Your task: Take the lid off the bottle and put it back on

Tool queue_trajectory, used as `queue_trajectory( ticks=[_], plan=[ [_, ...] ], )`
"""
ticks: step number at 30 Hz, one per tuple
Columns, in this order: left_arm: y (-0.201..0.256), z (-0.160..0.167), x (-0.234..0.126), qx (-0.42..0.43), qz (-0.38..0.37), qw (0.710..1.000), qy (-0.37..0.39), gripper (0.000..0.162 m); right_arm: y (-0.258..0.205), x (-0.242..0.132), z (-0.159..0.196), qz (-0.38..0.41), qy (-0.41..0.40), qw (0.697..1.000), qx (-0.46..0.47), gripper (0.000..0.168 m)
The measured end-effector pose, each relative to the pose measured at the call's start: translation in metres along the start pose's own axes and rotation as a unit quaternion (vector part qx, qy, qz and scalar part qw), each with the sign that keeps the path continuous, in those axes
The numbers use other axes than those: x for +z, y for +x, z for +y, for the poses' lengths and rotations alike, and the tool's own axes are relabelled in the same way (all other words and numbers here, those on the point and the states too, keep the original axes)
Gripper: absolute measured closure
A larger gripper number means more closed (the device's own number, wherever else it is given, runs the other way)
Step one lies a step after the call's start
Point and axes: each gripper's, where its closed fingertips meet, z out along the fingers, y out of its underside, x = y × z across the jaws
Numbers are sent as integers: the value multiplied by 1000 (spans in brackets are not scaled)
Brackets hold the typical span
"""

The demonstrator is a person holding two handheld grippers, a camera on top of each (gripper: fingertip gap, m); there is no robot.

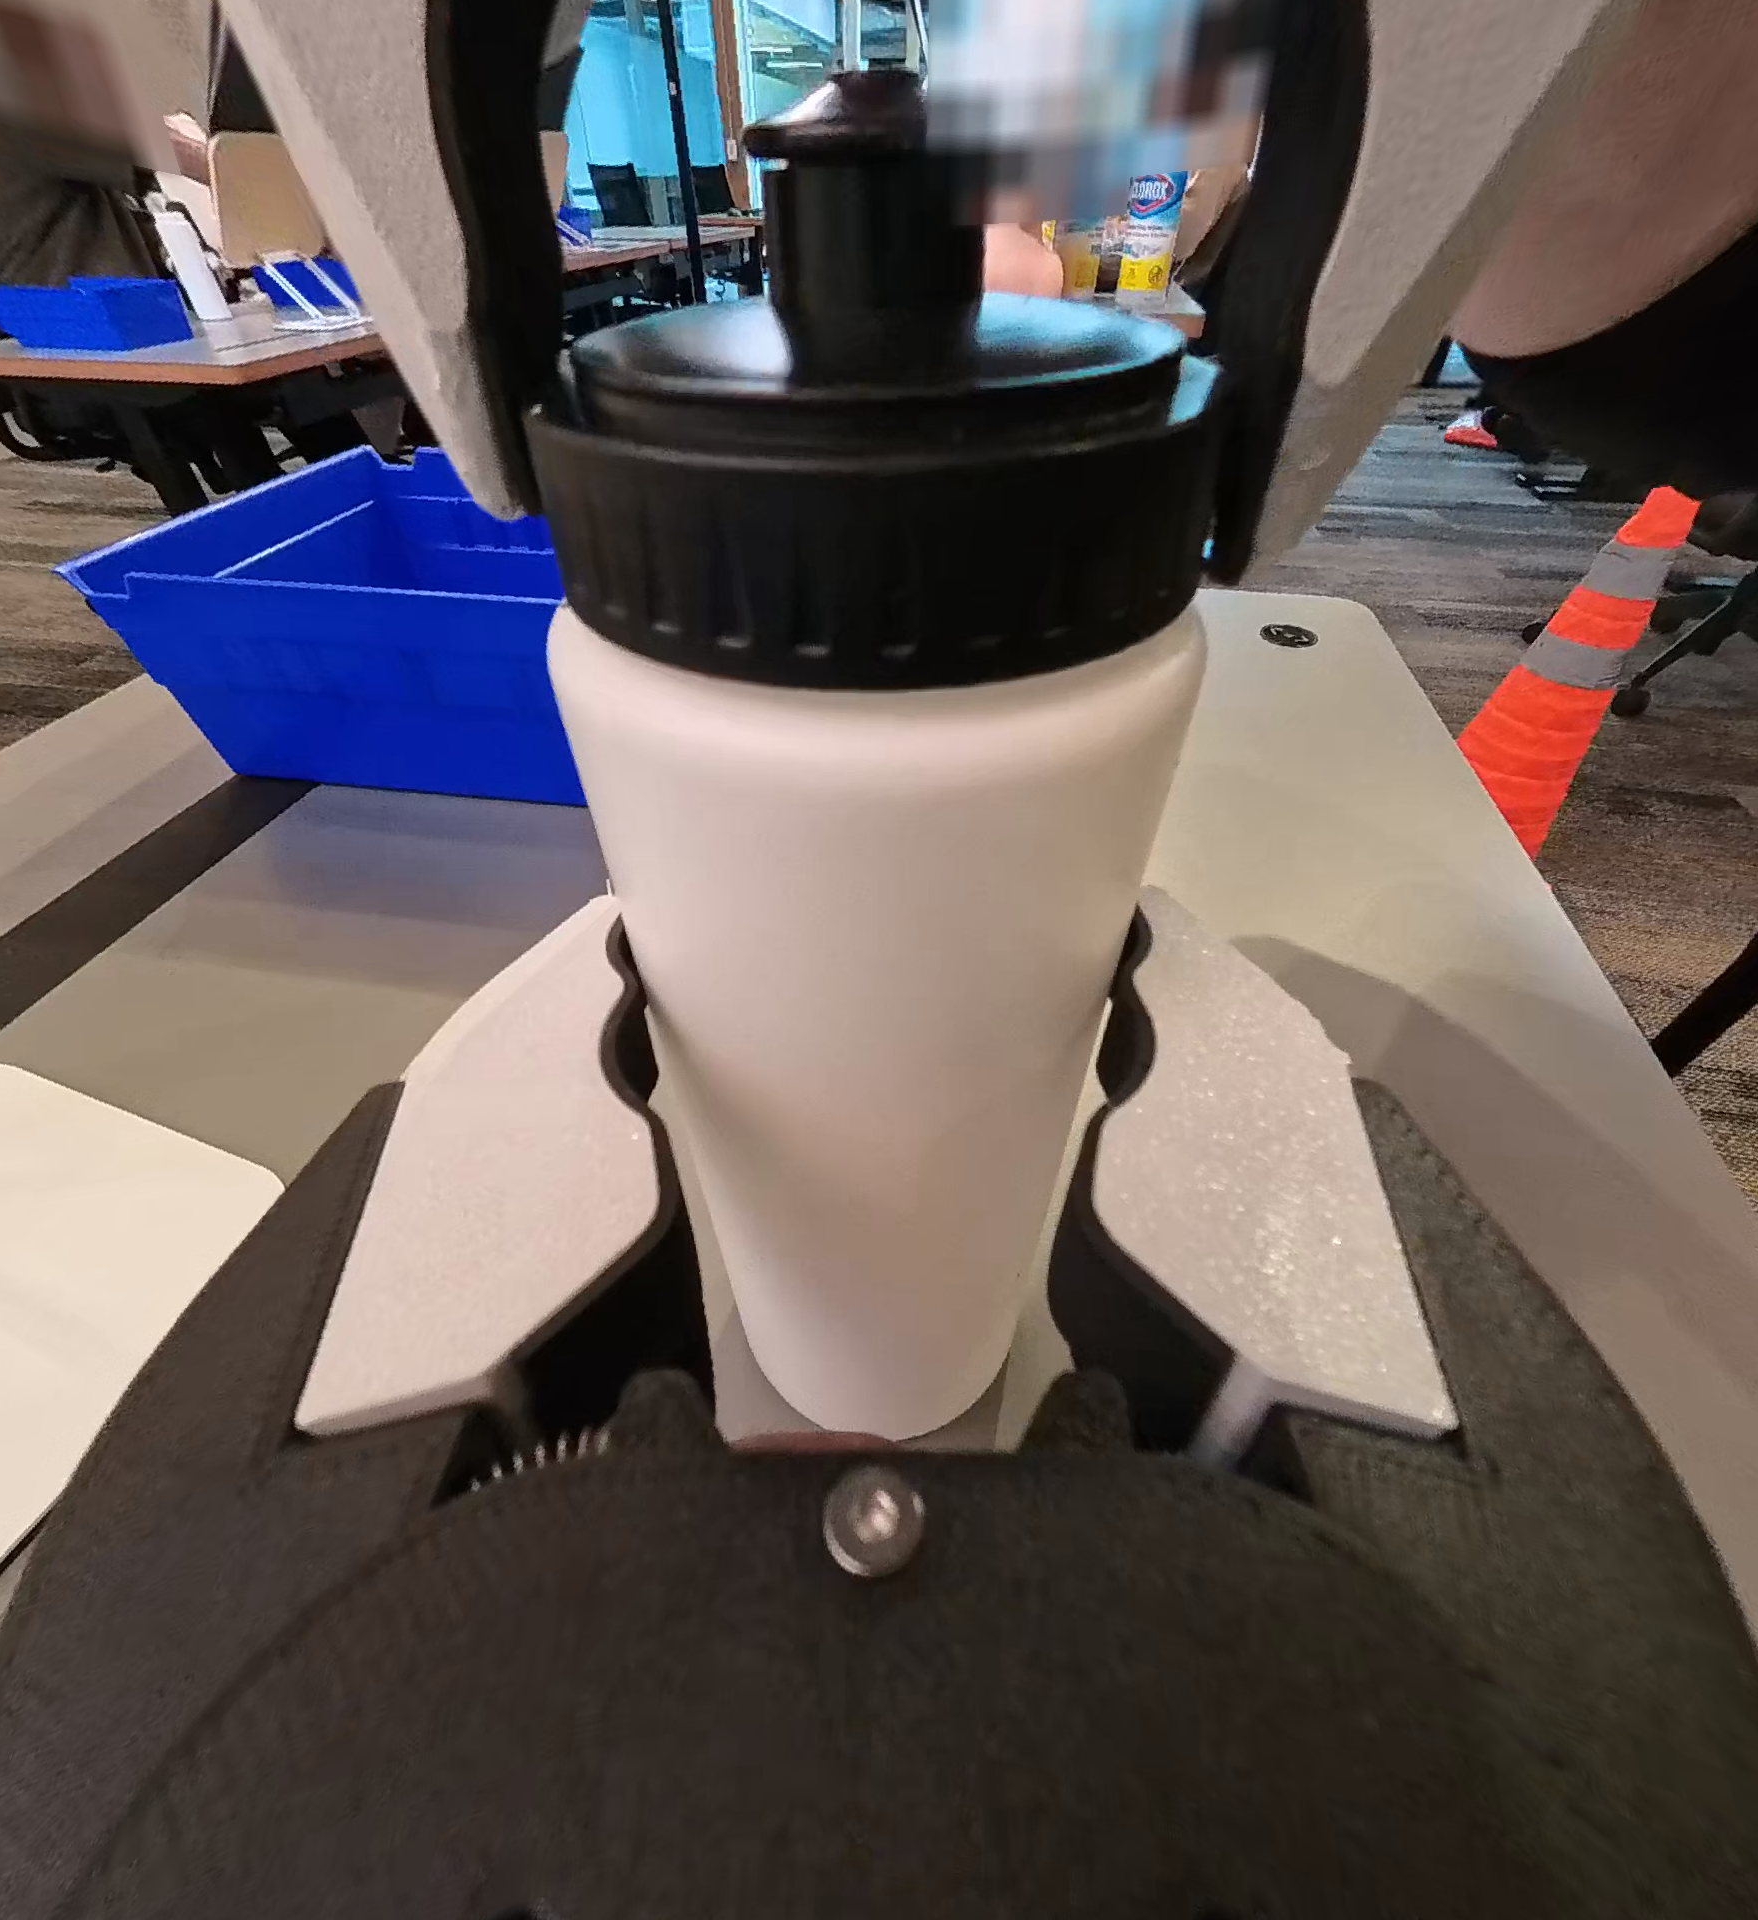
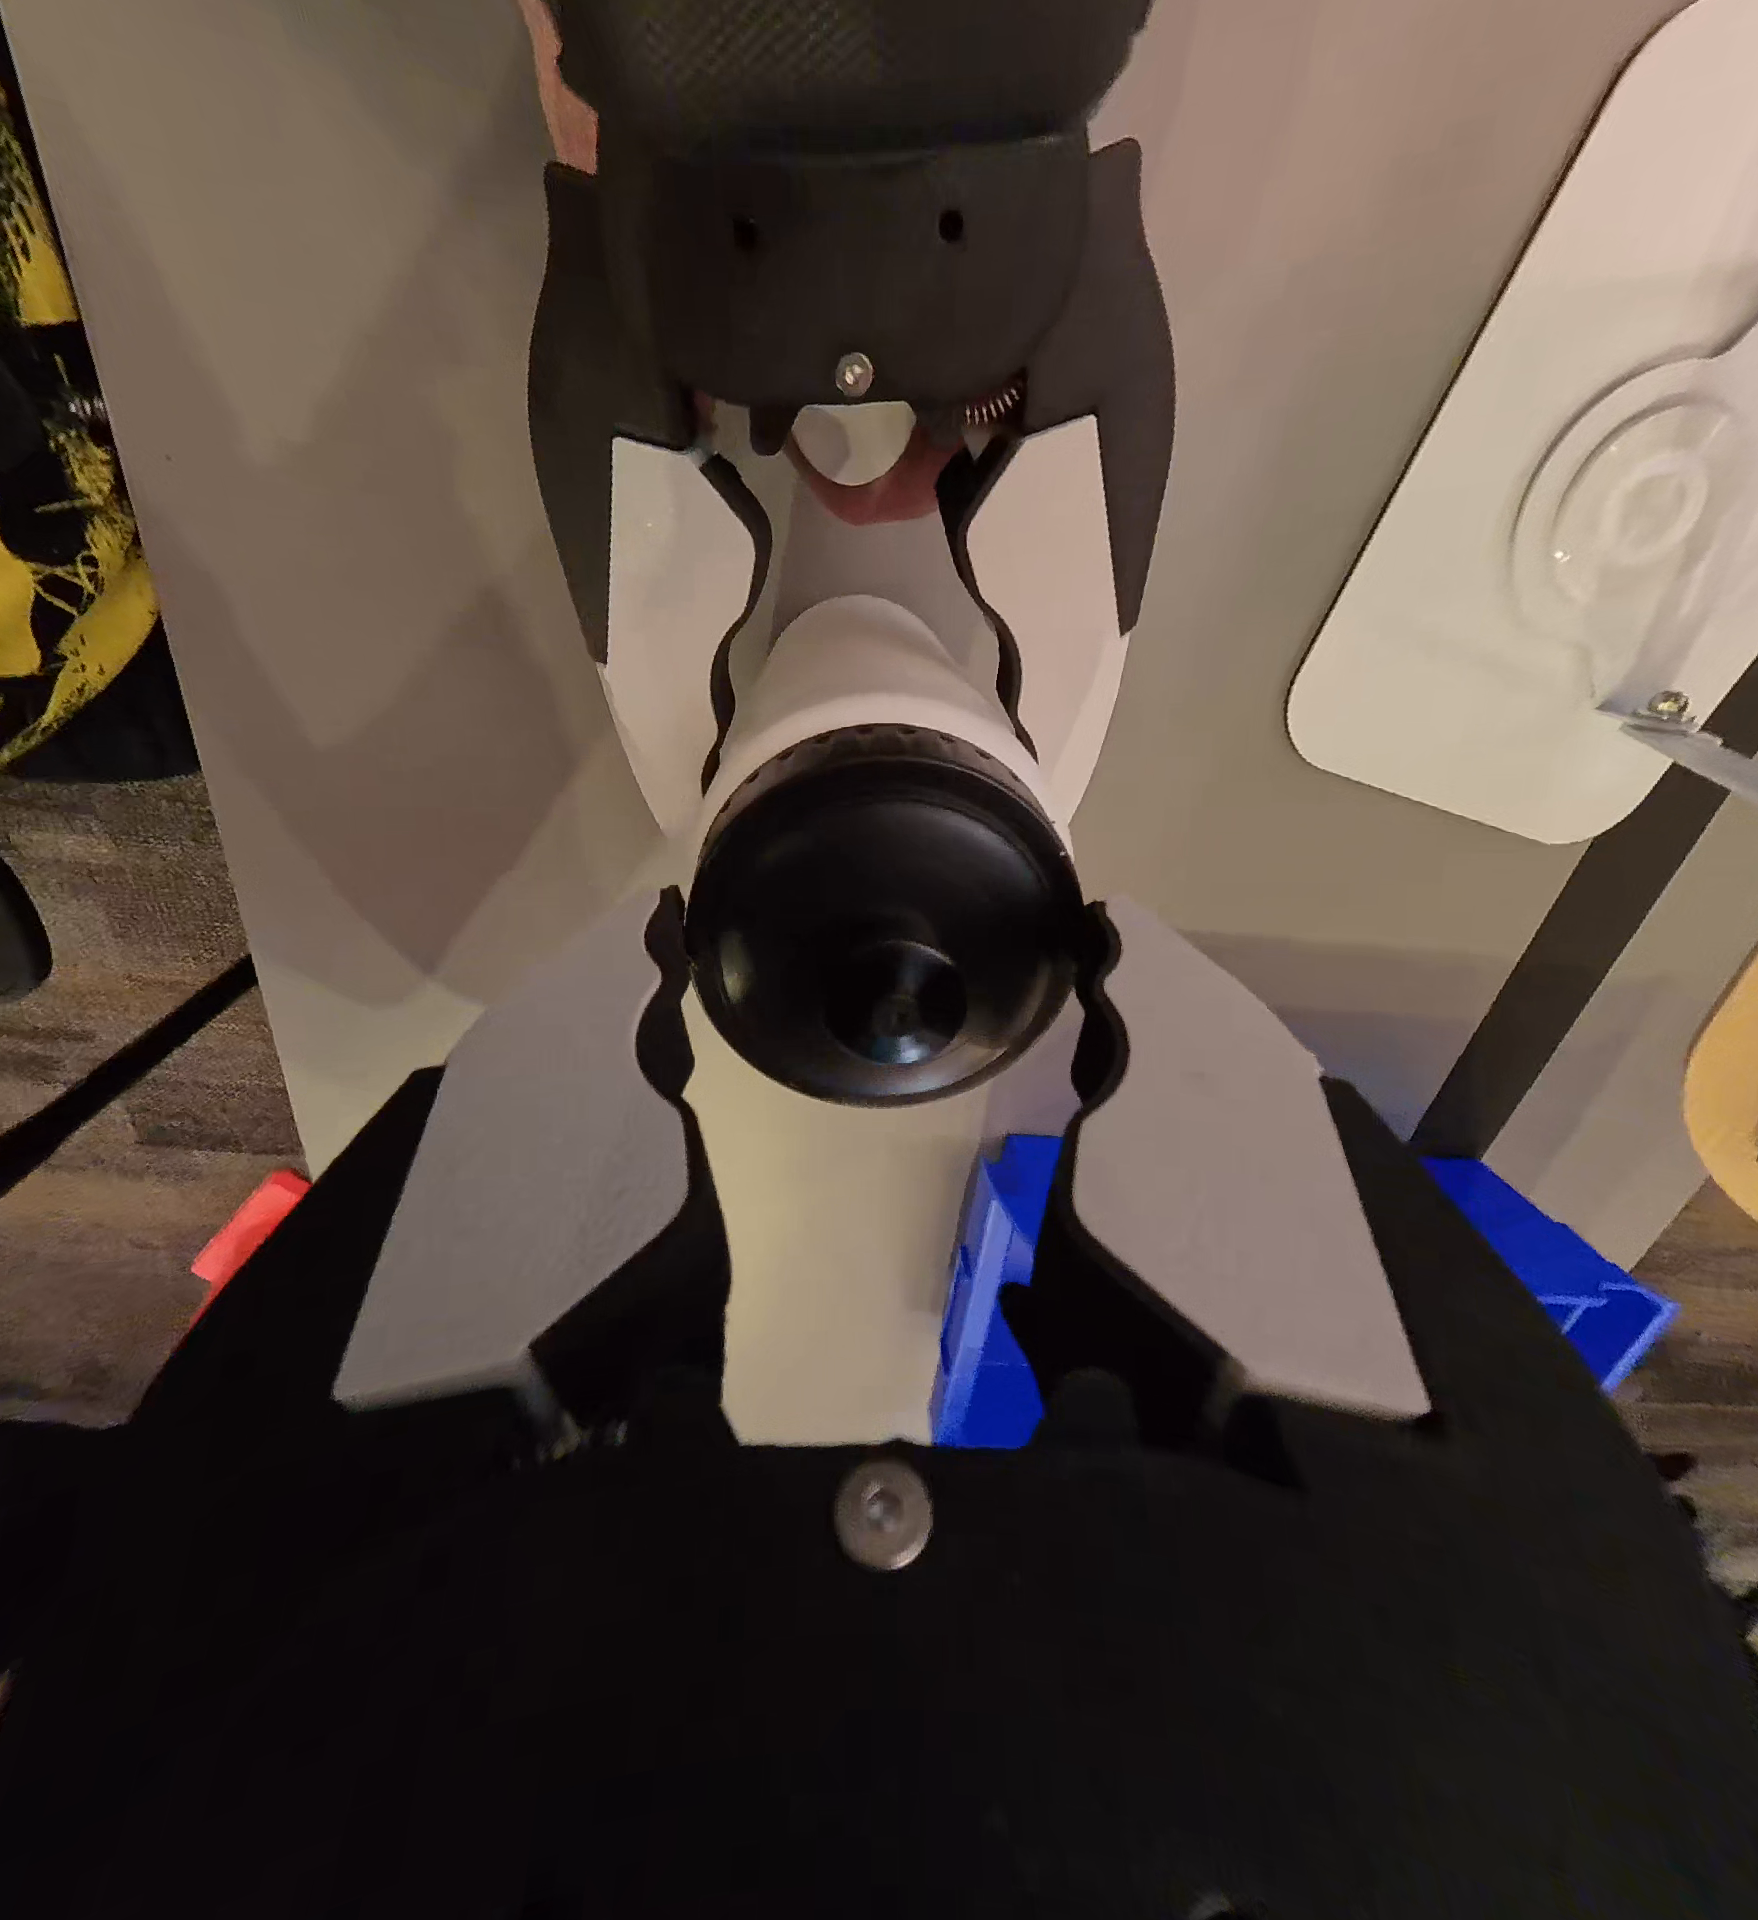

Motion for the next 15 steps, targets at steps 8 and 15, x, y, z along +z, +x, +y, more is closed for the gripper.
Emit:
queue_trajectory(
  ticks=[8,15],
  plan=[
    [0,0,0,-2,1,1000,0,77,0,0,1,2,2,985,170,95],
    [0,0,1,0,1,1000,0,77,-4,-5,-5,0,14,998,62,85]
  ],
)
